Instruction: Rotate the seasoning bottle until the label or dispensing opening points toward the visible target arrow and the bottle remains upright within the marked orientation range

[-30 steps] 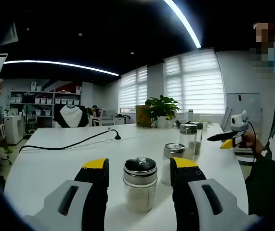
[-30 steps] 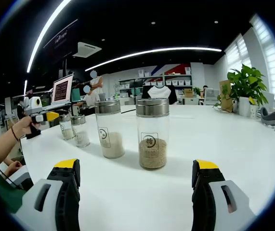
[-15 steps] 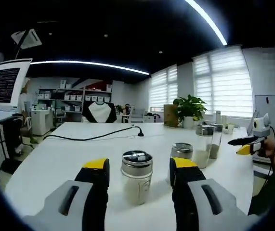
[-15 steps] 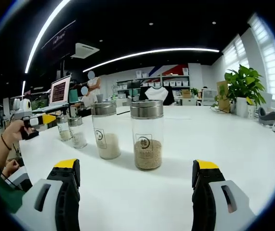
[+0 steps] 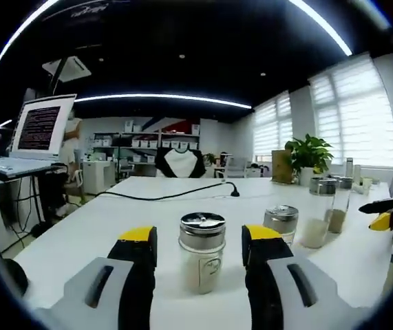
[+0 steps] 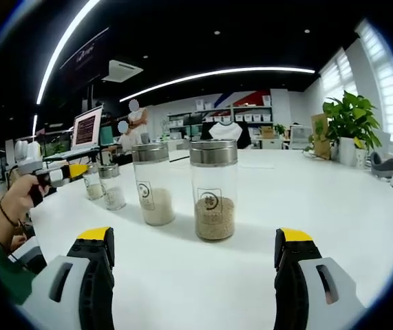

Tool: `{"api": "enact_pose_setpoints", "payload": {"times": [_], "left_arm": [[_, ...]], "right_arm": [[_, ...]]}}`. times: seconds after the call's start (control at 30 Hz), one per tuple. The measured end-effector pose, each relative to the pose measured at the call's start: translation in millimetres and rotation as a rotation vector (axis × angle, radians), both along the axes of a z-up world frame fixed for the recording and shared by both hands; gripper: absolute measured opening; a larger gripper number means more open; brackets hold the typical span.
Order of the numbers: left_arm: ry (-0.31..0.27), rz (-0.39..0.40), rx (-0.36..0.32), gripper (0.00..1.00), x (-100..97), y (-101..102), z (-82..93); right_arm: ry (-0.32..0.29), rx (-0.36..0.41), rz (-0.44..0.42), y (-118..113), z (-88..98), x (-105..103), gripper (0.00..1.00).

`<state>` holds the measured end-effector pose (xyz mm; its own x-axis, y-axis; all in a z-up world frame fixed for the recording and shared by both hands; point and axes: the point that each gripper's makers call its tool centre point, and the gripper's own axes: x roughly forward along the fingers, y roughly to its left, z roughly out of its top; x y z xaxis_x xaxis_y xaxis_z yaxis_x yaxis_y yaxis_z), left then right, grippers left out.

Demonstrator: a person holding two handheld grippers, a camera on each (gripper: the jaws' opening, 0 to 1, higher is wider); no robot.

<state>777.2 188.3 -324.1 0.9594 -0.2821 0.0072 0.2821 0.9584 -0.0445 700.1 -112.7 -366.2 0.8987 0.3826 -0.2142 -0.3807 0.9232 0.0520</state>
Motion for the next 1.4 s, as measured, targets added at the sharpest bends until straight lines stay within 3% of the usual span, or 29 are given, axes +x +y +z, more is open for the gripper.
{"api": "enact_pose_setpoints", "payload": {"times": [0.1,0.43,0.5,0.8,0.93,1.07,1.4], "left_arm": [[-0.003,0.034,-0.048,0.52,3.6,2.3,2.4],[-0.003,0.055,-0.084,0.45,15.6,-2.1,5.2],[0.004,0.037,-0.058,0.45,17.6,-6.1,3.2],[0.003,0.055,-0.061,0.43,25.7,-6.8,0.7],[0.01,0.058,-0.066,0.36,28.1,-5.2,-2.4],[-0.001,0.053,-0.058,0.35,28.8,-6.6,-1.5],[-0.017,-0.003,-0.064,0.35,31.8,-5.4,-1.6]], "right_arm": [[-0.001,0.001,-0.004,-0.9,0.0,0.0,0.99],[0.003,0.004,-0.004,-0.1,-1.2,-0.3,0.99],[-0.001,0.007,-0.01,-1.4,-0.1,-0.3,0.99],[-0.002,0.003,-0.008,-1.2,-0.2,-0.7,0.99],[-0.004,0.004,-0.004,0.1,0.3,-0.9,0.99],[0.002,0.005,-0.003,0.4,-1.4,-0.9,0.99],[0.0,0.005,-0.003,1.4,-1.1,-1.9,0.99]]}}
